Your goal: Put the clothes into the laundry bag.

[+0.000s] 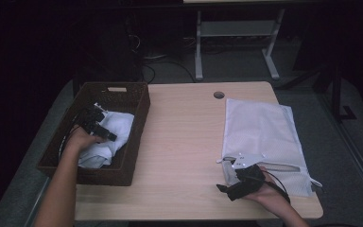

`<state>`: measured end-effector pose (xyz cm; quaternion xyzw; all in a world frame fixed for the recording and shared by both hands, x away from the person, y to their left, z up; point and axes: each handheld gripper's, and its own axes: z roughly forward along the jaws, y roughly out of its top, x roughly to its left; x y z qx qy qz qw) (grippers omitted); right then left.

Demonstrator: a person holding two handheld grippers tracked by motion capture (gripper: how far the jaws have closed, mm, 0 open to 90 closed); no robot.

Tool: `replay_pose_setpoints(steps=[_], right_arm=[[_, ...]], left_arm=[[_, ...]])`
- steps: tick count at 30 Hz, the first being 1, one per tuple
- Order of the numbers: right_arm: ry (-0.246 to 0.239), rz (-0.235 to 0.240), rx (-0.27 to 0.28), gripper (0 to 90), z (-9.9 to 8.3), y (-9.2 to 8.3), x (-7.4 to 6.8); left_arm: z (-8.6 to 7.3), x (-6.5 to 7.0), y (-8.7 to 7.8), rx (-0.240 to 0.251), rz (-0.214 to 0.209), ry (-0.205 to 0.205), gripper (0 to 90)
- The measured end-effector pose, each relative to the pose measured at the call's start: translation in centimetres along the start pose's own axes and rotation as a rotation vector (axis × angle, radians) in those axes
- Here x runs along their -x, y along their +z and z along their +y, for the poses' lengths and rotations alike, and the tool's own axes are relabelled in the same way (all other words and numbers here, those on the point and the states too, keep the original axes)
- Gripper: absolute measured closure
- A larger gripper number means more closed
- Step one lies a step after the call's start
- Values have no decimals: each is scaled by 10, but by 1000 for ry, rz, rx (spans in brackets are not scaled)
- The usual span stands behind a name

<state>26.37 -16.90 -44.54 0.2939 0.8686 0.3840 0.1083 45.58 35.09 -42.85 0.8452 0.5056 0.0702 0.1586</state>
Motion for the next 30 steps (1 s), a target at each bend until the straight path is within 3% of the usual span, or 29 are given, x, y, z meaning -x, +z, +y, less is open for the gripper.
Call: replay_pose_setpoints(steps=[5,9,13,16,21,30], right_arm=[[-1,-1,4,13,0,-1,0],[1,-1,1,13,0,0,1],[6,-1,-2,14,-1,0,2],[9,0,-4,14,-1,0,2],[9,-3,-3,14,-2,0,3],[18,-6,2,14,-2,-1,5]], left_arm=[[-1,-2,-1,2,-17,-5,163],[-2,-4,-5,13,-21,-2,316],[-3,-4,-9,28,-52,0,493],[-2,-4,-10,27,-72,-5,573],[-1,-4,-15,29,-88,-10,633],[0,-1,-35,45,-94,-5,647]])
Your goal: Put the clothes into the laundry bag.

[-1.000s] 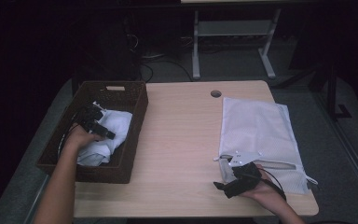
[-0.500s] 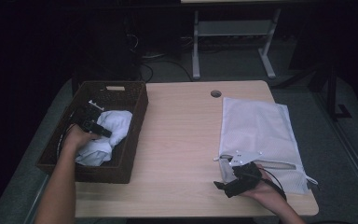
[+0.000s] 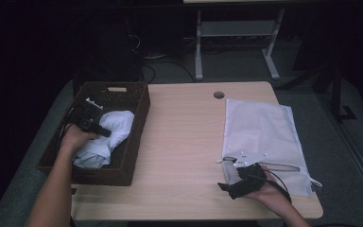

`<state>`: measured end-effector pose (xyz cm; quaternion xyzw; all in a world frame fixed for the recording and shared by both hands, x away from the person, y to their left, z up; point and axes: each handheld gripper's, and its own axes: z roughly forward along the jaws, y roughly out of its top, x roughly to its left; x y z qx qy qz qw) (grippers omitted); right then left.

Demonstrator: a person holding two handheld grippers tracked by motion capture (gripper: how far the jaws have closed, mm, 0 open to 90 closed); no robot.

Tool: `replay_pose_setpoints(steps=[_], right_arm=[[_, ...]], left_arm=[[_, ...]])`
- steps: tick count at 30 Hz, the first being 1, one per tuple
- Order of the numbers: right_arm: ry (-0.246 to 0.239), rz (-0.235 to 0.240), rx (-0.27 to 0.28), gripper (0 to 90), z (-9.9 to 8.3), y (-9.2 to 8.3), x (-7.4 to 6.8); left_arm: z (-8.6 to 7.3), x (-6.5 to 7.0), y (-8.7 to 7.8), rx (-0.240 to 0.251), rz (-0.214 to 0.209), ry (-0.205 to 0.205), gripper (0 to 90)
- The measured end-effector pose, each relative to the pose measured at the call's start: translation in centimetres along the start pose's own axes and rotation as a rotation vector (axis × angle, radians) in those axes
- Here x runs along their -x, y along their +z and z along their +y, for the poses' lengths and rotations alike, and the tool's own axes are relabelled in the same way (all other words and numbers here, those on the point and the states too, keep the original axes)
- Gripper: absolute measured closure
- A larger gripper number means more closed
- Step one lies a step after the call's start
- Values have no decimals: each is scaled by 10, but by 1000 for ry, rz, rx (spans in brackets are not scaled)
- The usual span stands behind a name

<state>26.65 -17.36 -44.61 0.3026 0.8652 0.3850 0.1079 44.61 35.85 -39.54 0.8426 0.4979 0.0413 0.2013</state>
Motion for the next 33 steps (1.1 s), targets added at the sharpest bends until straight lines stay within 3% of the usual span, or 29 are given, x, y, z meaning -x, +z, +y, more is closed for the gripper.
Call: replay_pose_setpoints(steps=[22,33], right_arm=[[19,5,9,14,0,-1,2],[21,2,13,14,0,-2,2]], left_arm=[[8,18,-96,128,-17,37,646],[18,52,-125,134,-40,124,646]])
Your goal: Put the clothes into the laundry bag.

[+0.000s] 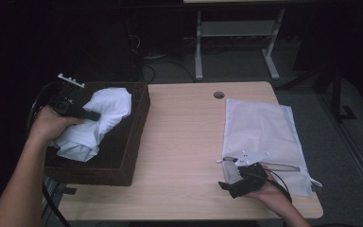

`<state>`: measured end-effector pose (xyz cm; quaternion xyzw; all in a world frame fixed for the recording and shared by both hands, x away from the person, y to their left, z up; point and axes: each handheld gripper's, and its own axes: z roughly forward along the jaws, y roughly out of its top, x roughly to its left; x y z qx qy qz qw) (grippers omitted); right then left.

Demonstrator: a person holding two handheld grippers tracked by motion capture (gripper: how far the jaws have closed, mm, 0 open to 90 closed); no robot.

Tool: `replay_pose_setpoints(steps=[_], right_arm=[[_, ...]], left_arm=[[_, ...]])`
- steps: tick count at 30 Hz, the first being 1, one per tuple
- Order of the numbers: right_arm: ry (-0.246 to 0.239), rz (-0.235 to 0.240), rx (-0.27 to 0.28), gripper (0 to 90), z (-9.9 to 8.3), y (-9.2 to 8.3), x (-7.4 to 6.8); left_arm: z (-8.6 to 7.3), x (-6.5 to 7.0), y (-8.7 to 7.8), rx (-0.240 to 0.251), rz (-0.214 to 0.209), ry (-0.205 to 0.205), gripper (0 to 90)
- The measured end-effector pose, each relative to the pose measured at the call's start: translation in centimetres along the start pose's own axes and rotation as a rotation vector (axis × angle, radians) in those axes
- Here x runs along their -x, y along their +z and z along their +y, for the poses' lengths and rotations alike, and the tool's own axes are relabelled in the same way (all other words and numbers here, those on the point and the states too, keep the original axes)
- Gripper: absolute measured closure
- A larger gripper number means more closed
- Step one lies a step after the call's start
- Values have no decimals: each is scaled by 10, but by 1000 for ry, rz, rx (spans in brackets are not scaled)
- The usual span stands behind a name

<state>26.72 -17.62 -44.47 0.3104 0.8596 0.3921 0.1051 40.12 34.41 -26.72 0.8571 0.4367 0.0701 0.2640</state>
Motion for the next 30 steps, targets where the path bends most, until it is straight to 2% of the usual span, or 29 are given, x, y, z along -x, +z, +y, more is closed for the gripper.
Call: replay_pose_setpoints(steps=[8,12,17,21,30], right_arm=[[2,-1,6,14,0,-1,1],[7,-3,7,14,0,-2,1],[6,-2,10,14,0,-3,1],[9,-3,12,14,-1,-4,3],[3,-3,20,15,0,-6,4]], left_arm=[[19,33,-10,18,-44,70,646],[28,50,-11,46,-71,108,646],[40,71,-8,59,-82,136,646],[47,87,-3,51,-91,148,646],[62,128,10,58,-118,202,646]])
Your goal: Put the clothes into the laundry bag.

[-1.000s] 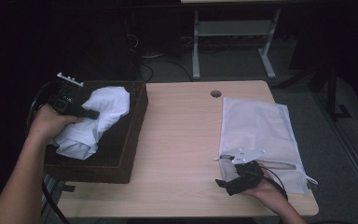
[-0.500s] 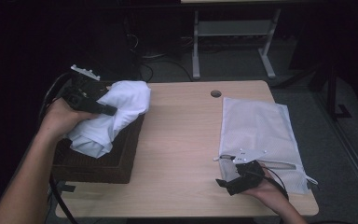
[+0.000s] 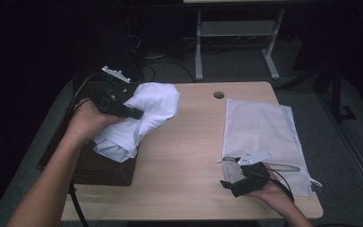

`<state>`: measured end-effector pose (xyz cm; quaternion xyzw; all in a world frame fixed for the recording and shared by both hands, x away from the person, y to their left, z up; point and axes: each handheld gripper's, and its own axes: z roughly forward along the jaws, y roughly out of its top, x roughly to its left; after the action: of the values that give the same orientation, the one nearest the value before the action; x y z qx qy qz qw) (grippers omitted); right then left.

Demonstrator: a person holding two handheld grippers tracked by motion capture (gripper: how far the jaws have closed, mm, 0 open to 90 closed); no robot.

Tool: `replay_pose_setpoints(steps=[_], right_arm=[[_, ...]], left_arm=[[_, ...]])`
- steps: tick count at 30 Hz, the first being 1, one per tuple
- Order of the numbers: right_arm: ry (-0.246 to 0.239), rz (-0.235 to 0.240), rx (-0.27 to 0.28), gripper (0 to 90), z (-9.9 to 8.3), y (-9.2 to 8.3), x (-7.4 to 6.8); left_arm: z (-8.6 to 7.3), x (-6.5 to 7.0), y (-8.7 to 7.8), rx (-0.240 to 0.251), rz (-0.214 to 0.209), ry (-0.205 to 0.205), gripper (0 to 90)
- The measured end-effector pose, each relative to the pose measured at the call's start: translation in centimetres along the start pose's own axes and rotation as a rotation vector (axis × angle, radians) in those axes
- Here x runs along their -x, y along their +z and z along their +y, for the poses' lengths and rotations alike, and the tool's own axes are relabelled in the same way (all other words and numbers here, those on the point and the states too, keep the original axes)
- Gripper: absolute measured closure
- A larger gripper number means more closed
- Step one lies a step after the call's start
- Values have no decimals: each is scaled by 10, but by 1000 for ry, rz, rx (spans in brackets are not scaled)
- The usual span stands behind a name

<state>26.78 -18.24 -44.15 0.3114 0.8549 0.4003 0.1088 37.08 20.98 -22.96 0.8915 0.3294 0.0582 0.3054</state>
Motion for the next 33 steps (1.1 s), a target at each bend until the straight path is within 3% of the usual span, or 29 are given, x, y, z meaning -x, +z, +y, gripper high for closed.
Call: replay_pose_setpoints(steps=[8,15,21,30,33], right_arm=[[-9,-2,2,15,-1,-2,0],[-10,-1,4,15,-1,-2,2],[-10,2,7,15,-1,-1,2],[-16,2,8,14,-1,-2,3],[-14,2,9,15,-1,-2,3]], left_arm=[[9,29,32,1,-31,31,646],[7,45,58,-10,-32,47,645],[2,51,78,-26,-34,45,645],[-14,55,114,-43,-41,6,644],[-20,57,126,-52,-23,-2,643]])
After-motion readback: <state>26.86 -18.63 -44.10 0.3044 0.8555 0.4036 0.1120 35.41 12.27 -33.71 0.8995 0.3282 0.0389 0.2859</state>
